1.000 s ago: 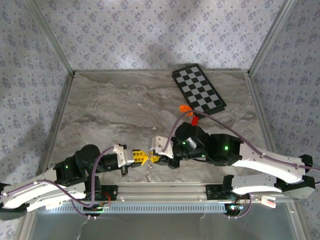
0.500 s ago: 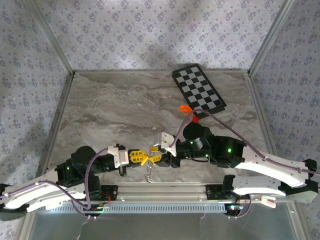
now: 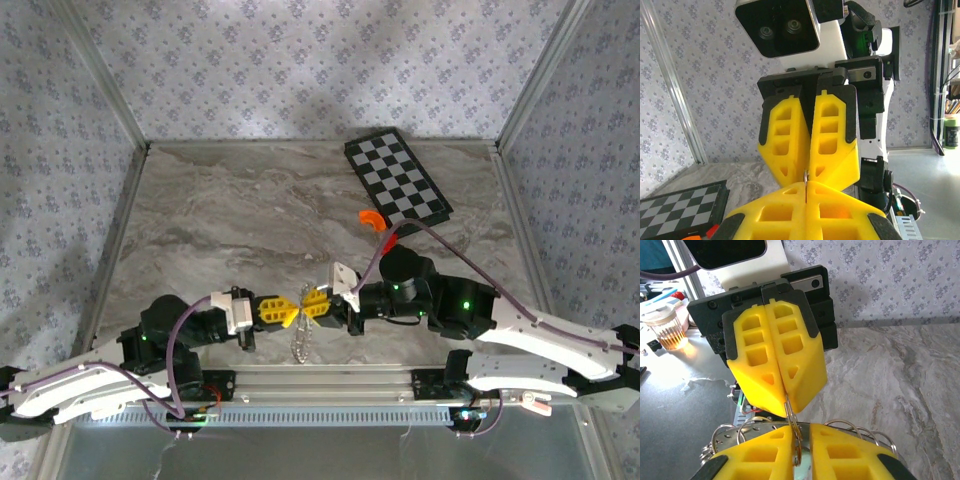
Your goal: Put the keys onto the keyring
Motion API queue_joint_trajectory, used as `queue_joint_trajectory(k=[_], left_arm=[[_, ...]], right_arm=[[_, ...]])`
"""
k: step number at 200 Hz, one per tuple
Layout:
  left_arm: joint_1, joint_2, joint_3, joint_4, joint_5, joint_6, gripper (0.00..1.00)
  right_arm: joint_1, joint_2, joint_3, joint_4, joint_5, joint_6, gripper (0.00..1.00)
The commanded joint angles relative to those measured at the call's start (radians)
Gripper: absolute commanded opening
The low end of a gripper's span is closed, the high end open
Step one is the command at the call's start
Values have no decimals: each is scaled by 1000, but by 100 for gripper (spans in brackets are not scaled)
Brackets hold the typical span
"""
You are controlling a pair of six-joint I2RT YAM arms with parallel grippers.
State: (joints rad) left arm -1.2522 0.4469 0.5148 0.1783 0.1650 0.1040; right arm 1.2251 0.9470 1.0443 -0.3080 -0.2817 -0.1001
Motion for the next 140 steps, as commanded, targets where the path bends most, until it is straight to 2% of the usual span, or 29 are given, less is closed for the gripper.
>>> queue_joint_trajectory(k=[1, 16, 41, 53, 103, 140], left_arm=[[-2, -9, 11, 85, 9, -16, 0], [-2, -13, 11, 77, 6, -17, 0], [-1, -16, 14, 56, 1, -15, 0], [-2, -15, 23, 29, -2, -8, 0], [-1, -17, 154, -291, -59, 49, 0], [-2, 13, 246, -511, -90, 74, 20]], right_arm=[[-10, -17, -6, 33, -12, 4, 13], [-12, -17, -6, 39, -18, -1, 11], [-12, -17, -6, 37, -20, -10, 0], [-12, -20, -4, 32, -22, -15, 0], [-9, -15, 50, -74, 1, -43, 0], [-3, 30, 140, -228, 33, -92, 0]])
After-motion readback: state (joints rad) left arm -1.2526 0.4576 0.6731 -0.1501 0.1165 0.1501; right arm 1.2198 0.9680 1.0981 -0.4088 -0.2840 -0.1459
